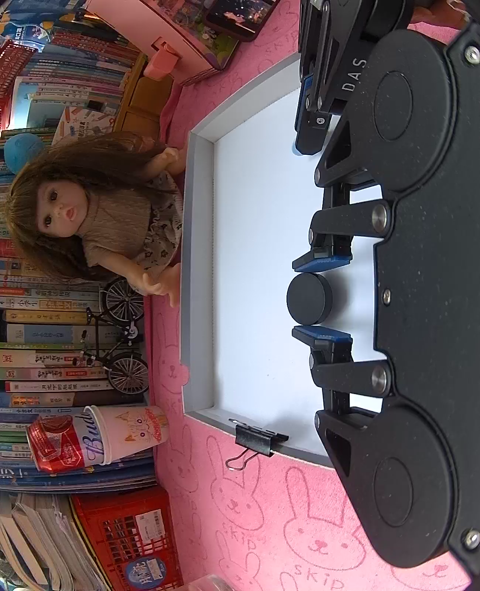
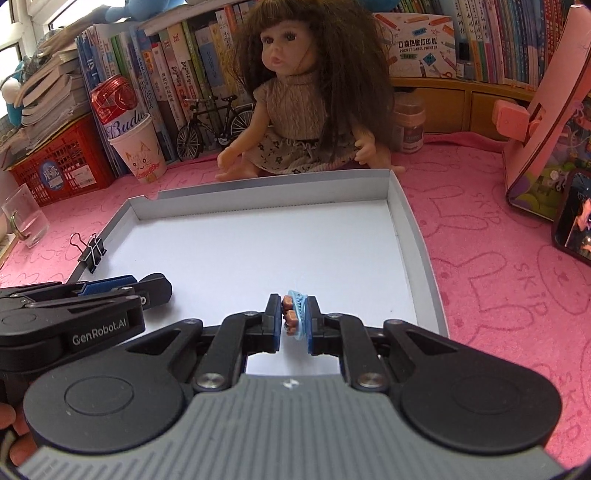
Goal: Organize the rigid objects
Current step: 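Carry the puck in the left tool and the blue clip in the right tool into the white tray, then open the right tool to drop the blue clip while the left tool releases the puck in the tray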
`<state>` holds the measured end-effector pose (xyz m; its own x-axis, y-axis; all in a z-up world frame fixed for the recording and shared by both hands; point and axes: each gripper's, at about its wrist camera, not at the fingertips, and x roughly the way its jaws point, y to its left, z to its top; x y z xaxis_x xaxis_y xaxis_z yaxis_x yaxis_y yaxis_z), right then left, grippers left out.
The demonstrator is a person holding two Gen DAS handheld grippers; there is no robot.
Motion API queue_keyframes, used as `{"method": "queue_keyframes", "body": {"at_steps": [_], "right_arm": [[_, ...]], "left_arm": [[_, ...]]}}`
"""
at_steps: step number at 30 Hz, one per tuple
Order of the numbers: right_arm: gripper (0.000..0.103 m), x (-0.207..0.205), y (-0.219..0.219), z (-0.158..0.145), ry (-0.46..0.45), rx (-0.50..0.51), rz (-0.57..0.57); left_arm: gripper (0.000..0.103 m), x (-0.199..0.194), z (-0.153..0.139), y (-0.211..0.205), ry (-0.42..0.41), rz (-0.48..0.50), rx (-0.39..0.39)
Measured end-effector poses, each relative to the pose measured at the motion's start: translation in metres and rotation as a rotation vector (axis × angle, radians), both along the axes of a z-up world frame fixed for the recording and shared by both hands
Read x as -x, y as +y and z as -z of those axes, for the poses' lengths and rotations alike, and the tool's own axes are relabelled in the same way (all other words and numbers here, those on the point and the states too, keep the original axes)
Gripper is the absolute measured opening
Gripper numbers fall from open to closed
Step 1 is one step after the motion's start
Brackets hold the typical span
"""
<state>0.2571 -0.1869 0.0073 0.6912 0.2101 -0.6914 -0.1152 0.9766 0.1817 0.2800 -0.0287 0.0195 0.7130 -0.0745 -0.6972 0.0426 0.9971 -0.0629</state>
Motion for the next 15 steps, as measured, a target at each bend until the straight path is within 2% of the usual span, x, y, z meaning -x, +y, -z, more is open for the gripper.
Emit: {"method": "queue_keyframes", "body": {"at_steps": [15], "right_arm": [[0.016,-0.0008,0.0002,0.0047,0.006,0.007,0.001]], "left_arm": [[0.029,0.0016,0.0061,-0.0047,-0.006,-0.002,-0.024]]}}
